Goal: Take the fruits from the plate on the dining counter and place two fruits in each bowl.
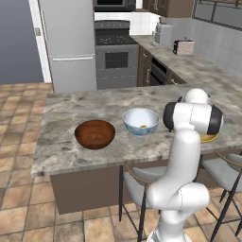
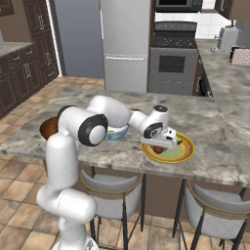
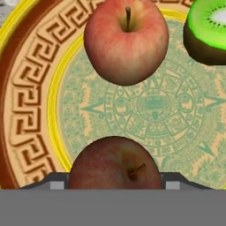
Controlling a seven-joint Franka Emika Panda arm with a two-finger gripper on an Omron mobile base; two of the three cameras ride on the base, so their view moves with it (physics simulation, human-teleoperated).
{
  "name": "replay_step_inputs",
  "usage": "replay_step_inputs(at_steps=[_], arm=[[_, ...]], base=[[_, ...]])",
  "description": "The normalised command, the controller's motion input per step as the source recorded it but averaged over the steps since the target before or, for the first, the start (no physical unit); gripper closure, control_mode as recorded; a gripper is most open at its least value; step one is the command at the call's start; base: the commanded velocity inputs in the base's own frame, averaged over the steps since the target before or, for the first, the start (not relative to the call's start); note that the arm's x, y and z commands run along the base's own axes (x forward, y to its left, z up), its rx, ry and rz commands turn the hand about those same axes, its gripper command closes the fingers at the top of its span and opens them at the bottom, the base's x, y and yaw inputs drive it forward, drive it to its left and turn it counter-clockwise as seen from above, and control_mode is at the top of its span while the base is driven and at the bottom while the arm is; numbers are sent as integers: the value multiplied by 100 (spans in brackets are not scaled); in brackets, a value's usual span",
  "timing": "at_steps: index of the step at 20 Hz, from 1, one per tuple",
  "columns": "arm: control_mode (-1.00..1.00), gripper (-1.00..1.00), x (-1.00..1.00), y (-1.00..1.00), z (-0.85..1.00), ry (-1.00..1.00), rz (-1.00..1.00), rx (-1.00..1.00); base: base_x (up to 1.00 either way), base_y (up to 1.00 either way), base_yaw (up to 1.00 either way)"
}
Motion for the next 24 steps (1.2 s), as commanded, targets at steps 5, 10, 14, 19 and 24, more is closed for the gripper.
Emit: replay_step_inputs(at_steps=[5, 10, 14, 19, 24], arm=[[-100, 100, -28, 7, 71, 1, 0, 0], [-100, 100, -21, 15, 64, 1, 0, 0], [-100, 100, 0, 65, 61, 0, 0, 0], [-100, 100, 0, 71, 55, 0, 0, 0], [-100, 100, 0, 97, 22, 0, 0, 0]], base=[[0, 0, 0], [0, 0, 0], [0, 0, 0], [0, 0, 0], [0, 0, 0]])
